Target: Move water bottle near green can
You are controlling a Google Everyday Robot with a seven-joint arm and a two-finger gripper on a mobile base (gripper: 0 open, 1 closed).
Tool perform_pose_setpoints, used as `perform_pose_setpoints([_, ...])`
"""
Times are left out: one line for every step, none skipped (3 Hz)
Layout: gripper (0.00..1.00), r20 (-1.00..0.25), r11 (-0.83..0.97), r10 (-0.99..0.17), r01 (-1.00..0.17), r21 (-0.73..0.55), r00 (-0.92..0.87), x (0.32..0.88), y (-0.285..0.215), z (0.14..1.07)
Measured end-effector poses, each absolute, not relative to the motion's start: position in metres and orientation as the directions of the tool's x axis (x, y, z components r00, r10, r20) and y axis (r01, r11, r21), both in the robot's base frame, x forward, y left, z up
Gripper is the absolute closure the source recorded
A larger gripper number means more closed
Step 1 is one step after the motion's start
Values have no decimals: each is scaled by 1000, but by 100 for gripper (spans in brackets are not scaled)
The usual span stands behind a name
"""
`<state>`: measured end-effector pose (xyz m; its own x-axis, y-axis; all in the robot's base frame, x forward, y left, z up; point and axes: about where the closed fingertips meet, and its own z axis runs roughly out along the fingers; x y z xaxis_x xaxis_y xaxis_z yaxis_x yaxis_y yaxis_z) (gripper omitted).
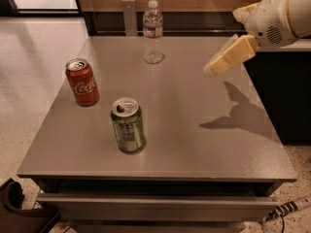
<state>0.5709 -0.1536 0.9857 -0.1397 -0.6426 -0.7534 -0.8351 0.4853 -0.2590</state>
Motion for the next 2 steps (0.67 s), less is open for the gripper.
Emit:
perform_pose_setpoints([0, -832, 529, -547, -808, -260, -90, 600, -131, 992])
perform_pose_setpoints([0, -864, 583, -498, -767, -269, -75, 621, -115, 997])
